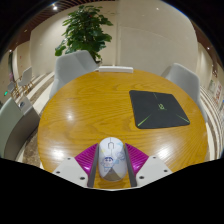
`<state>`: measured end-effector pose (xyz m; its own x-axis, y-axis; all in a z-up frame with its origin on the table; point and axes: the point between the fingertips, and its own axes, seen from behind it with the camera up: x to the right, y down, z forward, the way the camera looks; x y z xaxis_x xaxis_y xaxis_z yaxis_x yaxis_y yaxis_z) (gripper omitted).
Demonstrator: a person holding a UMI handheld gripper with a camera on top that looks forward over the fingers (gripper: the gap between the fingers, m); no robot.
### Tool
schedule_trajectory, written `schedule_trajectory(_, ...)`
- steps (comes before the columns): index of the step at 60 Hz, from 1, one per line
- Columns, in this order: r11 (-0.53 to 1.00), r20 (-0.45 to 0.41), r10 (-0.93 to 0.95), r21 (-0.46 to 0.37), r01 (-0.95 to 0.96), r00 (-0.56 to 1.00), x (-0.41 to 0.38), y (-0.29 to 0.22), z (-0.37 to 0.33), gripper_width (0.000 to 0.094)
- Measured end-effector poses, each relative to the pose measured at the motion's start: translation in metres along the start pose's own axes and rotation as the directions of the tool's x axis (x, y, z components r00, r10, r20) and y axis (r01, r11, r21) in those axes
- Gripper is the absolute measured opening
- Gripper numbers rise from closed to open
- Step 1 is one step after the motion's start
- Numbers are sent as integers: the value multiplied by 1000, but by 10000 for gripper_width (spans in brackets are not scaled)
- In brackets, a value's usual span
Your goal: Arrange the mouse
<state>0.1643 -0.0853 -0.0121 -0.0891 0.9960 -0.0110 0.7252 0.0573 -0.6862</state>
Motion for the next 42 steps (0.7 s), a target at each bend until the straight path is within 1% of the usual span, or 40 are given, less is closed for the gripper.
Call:
schedule_trajectory(2, 1000, 4, -9, -5, 9, 1000, -1, 0, 0, 490)
schedule_trajectory(3, 1000, 5, -19, -6, 19, 1000, -1, 0, 0, 466)
schedule_trajectory(5, 999, 12, -39, -12, 39, 999, -3, 0, 0, 446)
schedule_trajectory(8, 998, 43, -53, -18, 54, 998, -9, -1, 0, 410)
schedule_trajectory(9, 998, 57, -56, -21, 58, 997, -12, -1, -1, 412)
schedule_trajectory(10, 998, 69, -60, -24, 62, 996, -15, -2, -1, 385)
schedule_trajectory(11, 998, 77, -62, -26, 64, 995, -16, -4, -2, 380)
schedule_trajectory(14, 997, 84, -75, -12, 77, 994, -19, -15, -8, 365)
schedule_trajectory(17, 996, 92, -91, 19, 90, 992, -19, -36, -14, 363)
schedule_trajectory(21, 996, 115, -68, 66, 60, 991, -20, -71, -24, 362)
schedule_trajectory(26, 991, 114, -37, 130, 22, 993, -3, -126, -27, 361)
schedule_trajectory(30, 986, 95, -8, 165, -8, 995, 24, -171, -18, 362)
schedule_trajectory(34, 980, 47, 18, 197, -27, 999, 60, -203, -3, 361)
schedule_trajectory(38, 981, -12, 40, 190, -37, 999, 102, -221, 21, 361)
schedule_trajectory(42, 986, -52, 72, 157, -63, 996, 138, -219, 47, 362)
